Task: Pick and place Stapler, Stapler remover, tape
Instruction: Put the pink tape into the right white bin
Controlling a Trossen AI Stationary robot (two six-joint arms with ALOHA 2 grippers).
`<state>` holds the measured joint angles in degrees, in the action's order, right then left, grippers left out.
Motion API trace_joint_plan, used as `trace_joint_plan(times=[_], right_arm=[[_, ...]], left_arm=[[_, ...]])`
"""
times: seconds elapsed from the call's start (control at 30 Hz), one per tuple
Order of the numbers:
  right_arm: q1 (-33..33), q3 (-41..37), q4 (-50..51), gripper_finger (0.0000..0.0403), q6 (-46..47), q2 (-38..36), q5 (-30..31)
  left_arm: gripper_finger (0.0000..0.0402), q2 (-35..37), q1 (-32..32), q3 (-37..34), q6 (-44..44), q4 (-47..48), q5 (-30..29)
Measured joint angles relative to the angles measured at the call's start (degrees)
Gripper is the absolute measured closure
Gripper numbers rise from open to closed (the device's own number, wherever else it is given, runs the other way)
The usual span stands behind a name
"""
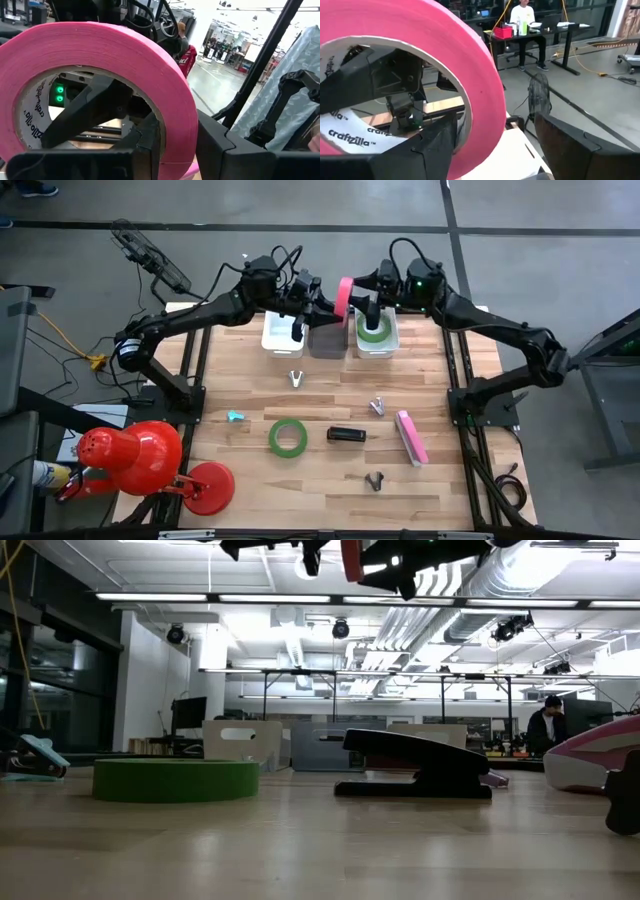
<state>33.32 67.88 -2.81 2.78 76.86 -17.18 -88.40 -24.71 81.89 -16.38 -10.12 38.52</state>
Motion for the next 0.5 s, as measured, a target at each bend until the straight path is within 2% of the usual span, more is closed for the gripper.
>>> trace_joint_plan(times=[0.17, 0.5], right_arm=[[0.0, 0.0, -1.3, 0.0155, 0.8, 0.0, 0.1], [0.0, 0.0, -2.4, 0.0205, 1.8, 0.0, -0.1]], left_arm=[[0.032, 0.0, 0.0, 0.0, 0.7, 0.8, 0.0], [0.032, 0.0, 0.0, 0.0, 0.9, 1.1, 0.1]])
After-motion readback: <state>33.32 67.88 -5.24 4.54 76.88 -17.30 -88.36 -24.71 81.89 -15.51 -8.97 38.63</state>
